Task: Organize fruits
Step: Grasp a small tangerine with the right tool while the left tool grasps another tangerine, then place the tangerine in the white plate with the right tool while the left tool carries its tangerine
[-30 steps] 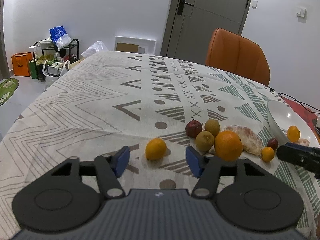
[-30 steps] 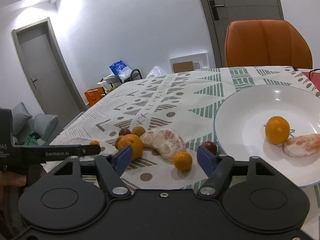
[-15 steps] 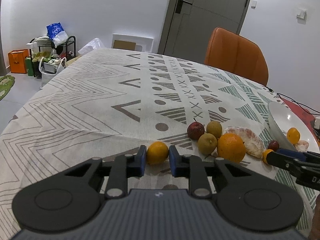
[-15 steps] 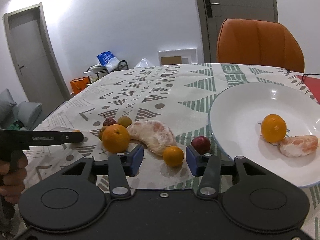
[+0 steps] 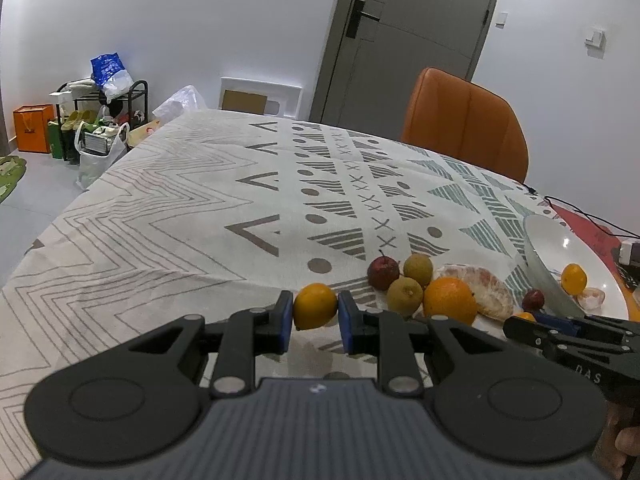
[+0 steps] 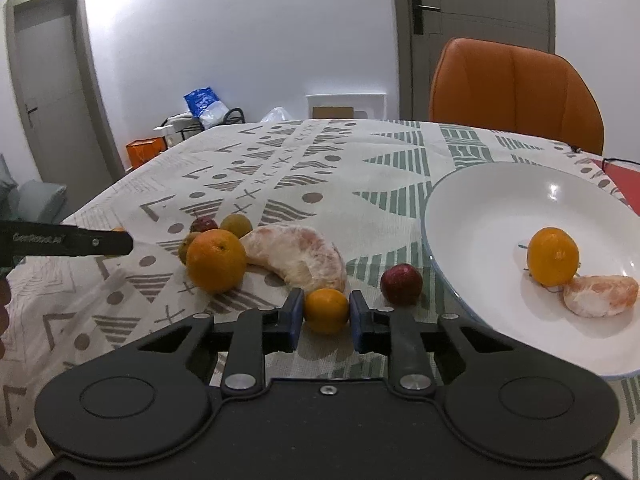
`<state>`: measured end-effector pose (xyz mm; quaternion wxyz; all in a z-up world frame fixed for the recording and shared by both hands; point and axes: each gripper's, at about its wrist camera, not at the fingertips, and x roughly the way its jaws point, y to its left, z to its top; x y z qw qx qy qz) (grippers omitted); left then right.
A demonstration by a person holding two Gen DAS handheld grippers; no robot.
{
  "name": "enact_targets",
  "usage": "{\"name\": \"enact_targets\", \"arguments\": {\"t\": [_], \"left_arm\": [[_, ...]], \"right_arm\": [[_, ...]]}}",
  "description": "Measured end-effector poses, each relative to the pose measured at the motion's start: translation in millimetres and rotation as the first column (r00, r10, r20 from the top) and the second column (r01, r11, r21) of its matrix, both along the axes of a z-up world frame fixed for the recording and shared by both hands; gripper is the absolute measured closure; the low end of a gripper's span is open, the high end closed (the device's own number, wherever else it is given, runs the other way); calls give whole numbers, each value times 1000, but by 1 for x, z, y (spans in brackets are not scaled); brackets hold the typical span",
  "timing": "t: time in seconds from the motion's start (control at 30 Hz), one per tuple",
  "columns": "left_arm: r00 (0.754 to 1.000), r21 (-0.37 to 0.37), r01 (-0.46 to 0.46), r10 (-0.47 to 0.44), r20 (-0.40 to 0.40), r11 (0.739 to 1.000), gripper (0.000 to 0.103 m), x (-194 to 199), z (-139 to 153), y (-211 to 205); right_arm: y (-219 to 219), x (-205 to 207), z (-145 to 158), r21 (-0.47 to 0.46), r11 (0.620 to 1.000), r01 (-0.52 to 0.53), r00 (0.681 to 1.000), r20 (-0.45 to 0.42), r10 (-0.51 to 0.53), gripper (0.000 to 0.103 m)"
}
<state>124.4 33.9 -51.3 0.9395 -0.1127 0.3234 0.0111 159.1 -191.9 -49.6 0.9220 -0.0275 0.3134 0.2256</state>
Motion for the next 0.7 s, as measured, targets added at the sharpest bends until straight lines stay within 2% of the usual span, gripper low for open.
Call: {"name": "enact_targets", "arguments": {"t": [0.47, 0.7], "left_arm": [[997, 13, 65, -66, 34, 998, 80, 2, 10, -28], [995, 23, 88, -89, 47, 996, 80, 5, 15, -36]], "right_arm": [[-39, -15, 37, 85, 996, 34, 994, 99, -42, 81], [-61, -11, 40, 93, 990, 101, 988, 104, -111, 81]]}}
